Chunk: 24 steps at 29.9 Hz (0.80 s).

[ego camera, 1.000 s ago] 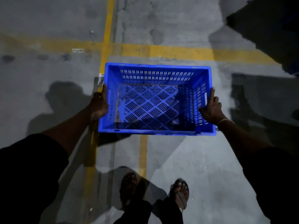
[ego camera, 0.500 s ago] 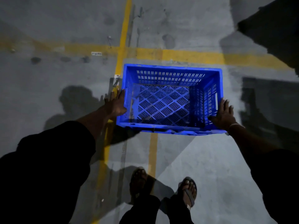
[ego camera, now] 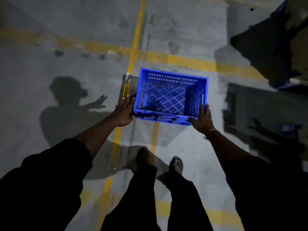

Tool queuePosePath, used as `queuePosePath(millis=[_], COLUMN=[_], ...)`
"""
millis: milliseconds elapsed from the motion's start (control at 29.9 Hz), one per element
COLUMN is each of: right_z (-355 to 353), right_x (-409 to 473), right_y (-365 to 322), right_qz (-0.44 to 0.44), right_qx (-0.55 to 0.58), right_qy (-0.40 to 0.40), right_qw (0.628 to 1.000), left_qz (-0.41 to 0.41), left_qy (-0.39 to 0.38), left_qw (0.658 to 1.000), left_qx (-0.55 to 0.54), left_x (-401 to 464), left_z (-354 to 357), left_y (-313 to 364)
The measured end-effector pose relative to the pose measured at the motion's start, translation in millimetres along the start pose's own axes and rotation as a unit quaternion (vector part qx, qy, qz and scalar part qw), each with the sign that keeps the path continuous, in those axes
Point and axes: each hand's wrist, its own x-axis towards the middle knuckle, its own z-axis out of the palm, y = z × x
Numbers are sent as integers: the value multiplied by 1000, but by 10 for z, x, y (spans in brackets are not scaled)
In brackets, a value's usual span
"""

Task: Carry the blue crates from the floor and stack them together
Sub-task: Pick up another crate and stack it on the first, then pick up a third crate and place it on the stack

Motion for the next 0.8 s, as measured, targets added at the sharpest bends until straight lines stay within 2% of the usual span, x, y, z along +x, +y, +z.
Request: queuePosePath(millis=[167, 368, 469, 670, 804], right_z=[-252, -485, -604, -687, -647], right_x=[-604, -1127, -1394, -1869, -2182], right_y=[-178, -294, -400, -585, -878], right_qz=[-38, -152, -198, -297, -362], right_qx=[-19, -80, -76, -114, -146], right_qy=[16, 17, 16, -13, -32], right_qw=[999, 985, 977, 948, 920], left_qz=[33, 21, 7, -57, -80], left_qy=[78, 178, 212, 300, 365], left_qw=[996, 982, 974, 939, 908], left_qx=[-25, -61, -84, -156, -186], left_x=[-734, -1572, -1962, -2961, -3698], left_z=[65, 367, 593, 1054, 1477], left_y=[178, 496, 629, 975, 898])
